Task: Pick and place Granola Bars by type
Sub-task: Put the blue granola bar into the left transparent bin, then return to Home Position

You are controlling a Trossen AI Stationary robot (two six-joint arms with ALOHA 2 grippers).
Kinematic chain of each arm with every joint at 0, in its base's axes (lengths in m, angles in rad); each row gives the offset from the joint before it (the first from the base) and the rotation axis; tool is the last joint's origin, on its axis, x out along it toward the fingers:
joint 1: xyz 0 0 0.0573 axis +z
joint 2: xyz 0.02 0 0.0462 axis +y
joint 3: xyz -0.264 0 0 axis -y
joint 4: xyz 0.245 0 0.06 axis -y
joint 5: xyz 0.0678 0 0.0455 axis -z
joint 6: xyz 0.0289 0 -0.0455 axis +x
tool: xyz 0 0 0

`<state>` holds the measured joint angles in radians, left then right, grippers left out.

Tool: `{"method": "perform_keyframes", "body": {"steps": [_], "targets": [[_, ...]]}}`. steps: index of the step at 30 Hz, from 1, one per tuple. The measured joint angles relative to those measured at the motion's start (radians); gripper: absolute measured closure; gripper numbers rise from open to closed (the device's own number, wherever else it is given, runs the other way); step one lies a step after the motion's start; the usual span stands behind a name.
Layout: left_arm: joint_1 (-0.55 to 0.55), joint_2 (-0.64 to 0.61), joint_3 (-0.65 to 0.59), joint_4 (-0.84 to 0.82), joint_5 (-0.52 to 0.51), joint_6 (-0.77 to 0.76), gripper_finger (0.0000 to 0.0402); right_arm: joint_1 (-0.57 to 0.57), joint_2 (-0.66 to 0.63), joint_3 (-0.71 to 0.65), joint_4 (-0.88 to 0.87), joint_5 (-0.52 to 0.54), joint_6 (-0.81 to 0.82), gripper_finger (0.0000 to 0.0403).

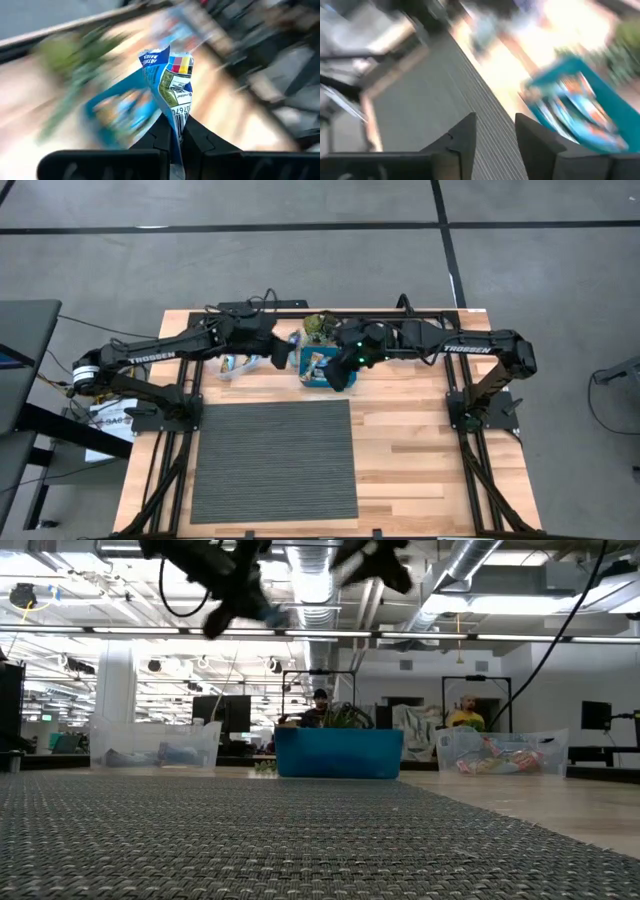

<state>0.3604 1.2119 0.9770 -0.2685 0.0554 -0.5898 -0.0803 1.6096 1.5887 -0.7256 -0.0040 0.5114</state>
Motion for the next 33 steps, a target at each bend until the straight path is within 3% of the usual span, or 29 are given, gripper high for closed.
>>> {"method": "perform_keyframes", "body": {"steps": [4, 8, 15, 23, 33], "targets": [[0.022, -0.051, 0.049, -0.285, -0.171, 0.042, 0.0393, 0.012, 0.000, 0.000, -0.197, 0.003, 0.000, 0.0257], [0.067, -0.141, 0.081, -0.495, -0.328, 0.064, 0.0397, 0.033, 0.000, 0.000, -0.287, 0.018, -0.035, 0.0242], [0.205, -0.244, 0.081, -0.763, -0.367, 0.064, 0.0397, 0.076, 0.000, -0.001, -0.358, 0.139, -0.113, 0.0234], [0.280, -0.225, 0.081, -0.795, -0.373, 0.111, 0.0362, 0.085, 0.000, -0.010, -0.415, 0.191, -0.130, 0.0243], [0.279, -0.171, 0.081, -0.779, -0.400, 0.170, 0.0222, 0.096, 0.000, -0.010, -0.446, 0.253, -0.130, 0.0245]]}}
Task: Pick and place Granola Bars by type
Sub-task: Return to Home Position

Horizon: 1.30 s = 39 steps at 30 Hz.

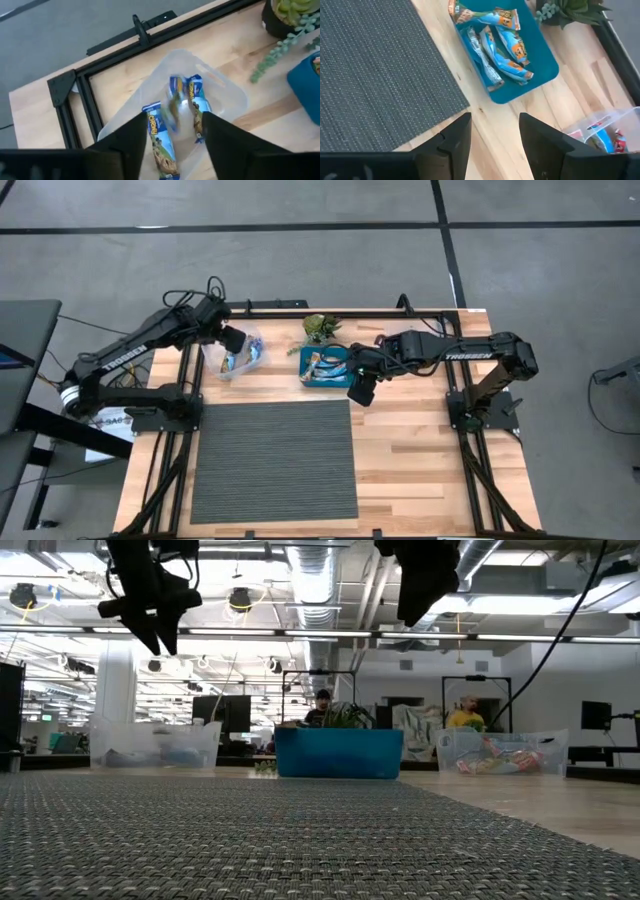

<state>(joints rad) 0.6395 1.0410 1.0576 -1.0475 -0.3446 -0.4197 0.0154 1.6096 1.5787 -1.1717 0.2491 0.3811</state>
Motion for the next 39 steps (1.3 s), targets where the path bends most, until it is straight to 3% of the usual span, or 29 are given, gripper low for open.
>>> {"method": "perform_keyframes", "body": {"steps": [4, 7, 14, 19, 24, 32, 35, 39], "targets": [[-0.026, -0.006, -0.001, 0.037, -0.014, 0.025, 0.0189, 0.007, -0.003, -0.002, 0.020, 0.043, -0.065, 0.0247], [-0.078, -0.058, -0.001, 0.101, -0.034, 0.042, 0.0181, 0.020, -0.079, -0.094, 0.150, 0.032, -0.098, 0.0249], [-0.208, -0.341, -0.076, 0.274, 0.074, 0.055, 0.0179, 0.063, -0.465, -0.604, 0.602, -0.059, 0.072, 0.0249], [-0.284, -0.543, -0.231, 0.468, 0.178, -0.028, 0.0179, 0.095, -0.660, -0.825, 0.802, -0.067, 0.237, 0.0248], [-0.310, -0.676, -0.296, 0.480, 0.210, -0.177, 0.0179, 0.101, -0.754, -0.884, 0.780, -0.065, 0.409, 0.0256], [-0.309, -0.755, -0.297, 0.315, 0.120, -0.350, 0.0179, 0.085, -0.741, -0.888, 0.873, -0.067, 0.639, 0.0264], [-0.309, -0.762, -0.297, 0.286, 0.119, -0.288, 0.0179, 0.074, -0.724, -0.888, 0.941, -0.067, 0.587, 0.0263], [-0.310, -0.759, -0.297, 0.288, 0.164, -0.186, 0.0179, 0.107, -0.721, -0.887, 0.998, -0.095, 0.366, 0.0260]]}}
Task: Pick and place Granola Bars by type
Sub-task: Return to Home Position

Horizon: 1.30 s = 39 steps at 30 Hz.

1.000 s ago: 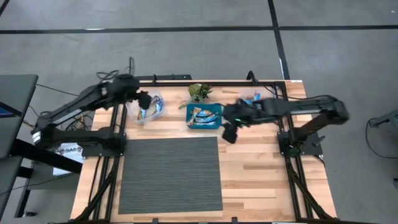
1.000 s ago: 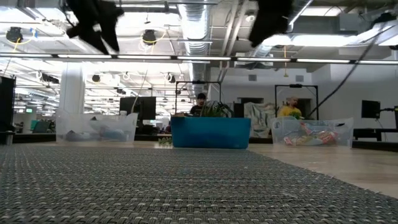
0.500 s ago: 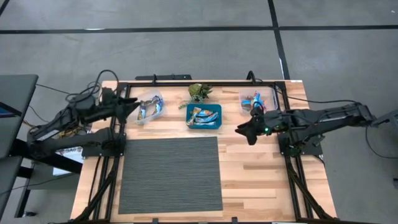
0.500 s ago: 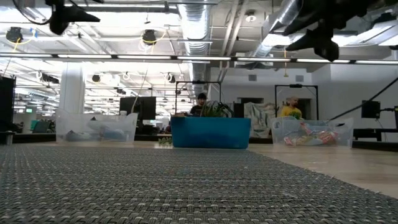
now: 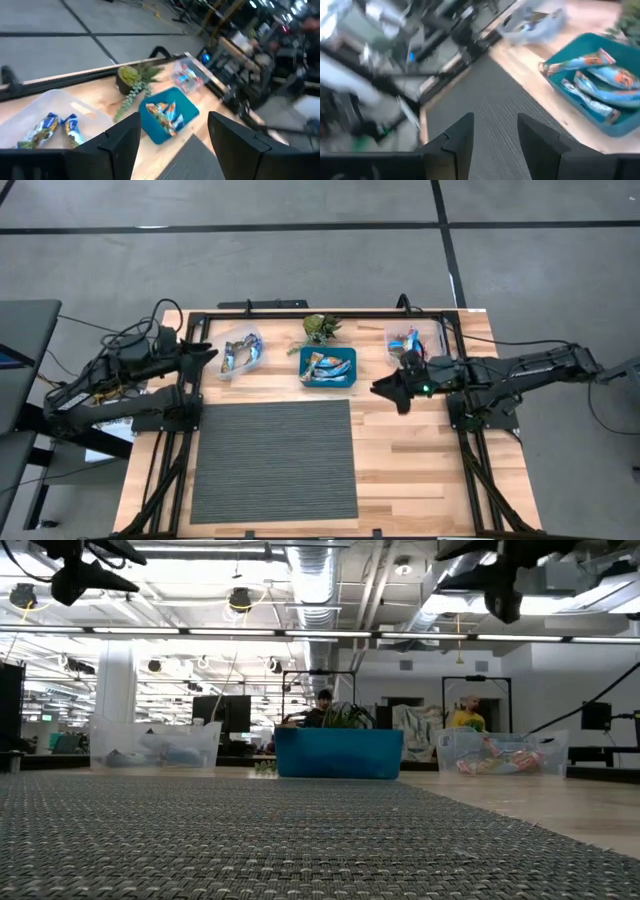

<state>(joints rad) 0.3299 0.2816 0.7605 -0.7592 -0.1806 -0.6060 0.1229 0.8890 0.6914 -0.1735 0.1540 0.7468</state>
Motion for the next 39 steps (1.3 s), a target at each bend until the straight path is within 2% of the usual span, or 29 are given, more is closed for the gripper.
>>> {"method": "perform_keyframes", "body": {"steps": [4, 8, 11, 14, 17, 19, 23, 27, 30, 34, 37, 39], "targets": [[0.000, -0.003, -0.036, 0.079, 0.123, 0.118, 0.0179, 0.060, -0.010, -0.011, -0.007, 0.003, -0.204, 0.0260], [0.000, -0.042, -0.152, 0.350, 0.330, 0.260, 0.0179, 0.100, -0.037, -0.060, 0.066, 0.001, -0.367, 0.0264], [-0.001, -0.091, -0.268, 0.477, 0.441, 0.273, 0.0179, 0.108, -0.059, -0.160, 0.255, -0.019, -0.452, 0.0266], [-0.001, -0.148, -0.350, 0.556, 0.500, 0.262, 0.0179, 0.102, -0.078, -0.281, 0.498, -0.145, -0.532, 0.0265], [-0.001, -0.199, -0.376, 0.553, 0.522, 0.273, 0.0179, 0.089, -0.093, -0.386, 0.659, -0.283, -0.543, 0.0264], [0.000, -0.225, -0.377, 0.508, 0.522, 0.299, 0.0179, 0.081, -0.108, -0.436, 0.701, -0.331, -0.530, 0.0265], [0.000, -0.282, -0.377, 0.398, 0.526, 0.308, 0.0179, 0.076, -0.152, -0.510, 0.759, -0.337, -0.522, 0.0266], [-0.004, -0.278, -0.378, 0.392, 0.542, 0.339, 0.0179, 0.062, -0.215, -0.552, 0.807, -0.336, -0.554, 0.0263], [-0.004, -0.278, -0.414, 0.439, 0.534, 0.338, 0.0179, 0.042, -0.253, -0.567, 0.810, -0.336, -0.564, 0.0261], [-0.004, -0.279, -0.482, 0.623, 0.521, 0.318, 0.0179, 0.021, -0.275, -0.567, 0.811, -0.338, -0.569, 0.0261], [-0.004, -0.277, -0.539, 0.691, 0.499, 0.296, 0.0179, 0.018, -0.276, -0.567, 0.810, -0.341, -0.570, 0.0264], [-0.007, -0.277, -0.566, 0.740, 0.478, 0.272, 0.0179, 0.018, -0.276, -0.567, 0.811, -0.377, -0.570, 0.0266]]}}
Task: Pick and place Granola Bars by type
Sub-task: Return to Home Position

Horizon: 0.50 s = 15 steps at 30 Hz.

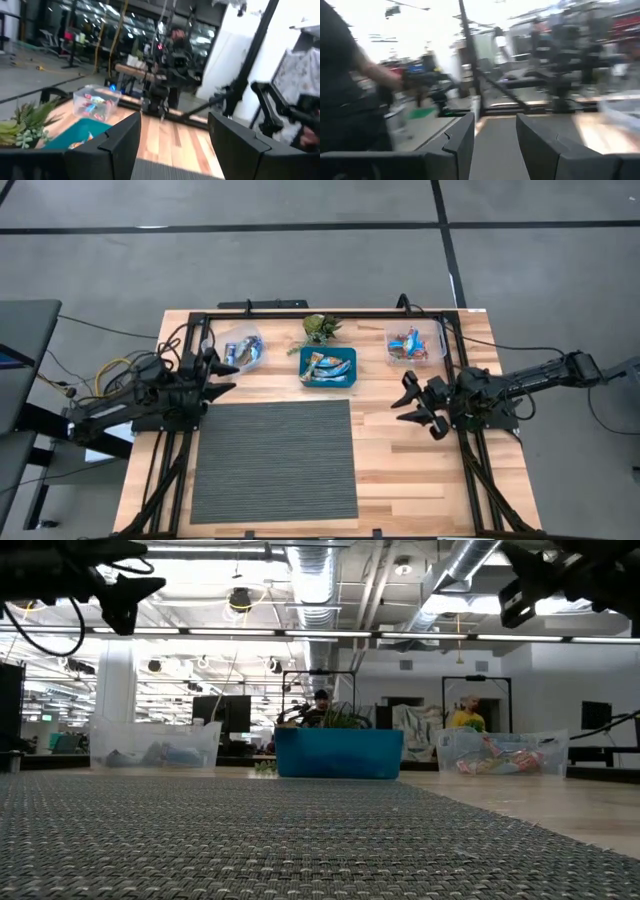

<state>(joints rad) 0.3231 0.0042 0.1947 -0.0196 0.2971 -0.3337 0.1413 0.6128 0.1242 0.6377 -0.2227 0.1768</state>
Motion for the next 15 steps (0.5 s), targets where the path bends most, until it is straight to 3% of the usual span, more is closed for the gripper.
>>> {"method": "perform_keyframes", "body": {"steps": [5, 15], "targets": [[-0.044, 0.000, -0.055, 0.098, -0.099, -0.017, 0.0179, 0.000, 0.000, 0.000, 0.026, -0.114, 0.012, 0.0264], [-0.210, 0.013, -0.056, 0.055, -0.261, -0.014, 0.0179, -0.026, 0.000, -0.057, 0.121, -0.118, -0.010, 0.0263]]}}
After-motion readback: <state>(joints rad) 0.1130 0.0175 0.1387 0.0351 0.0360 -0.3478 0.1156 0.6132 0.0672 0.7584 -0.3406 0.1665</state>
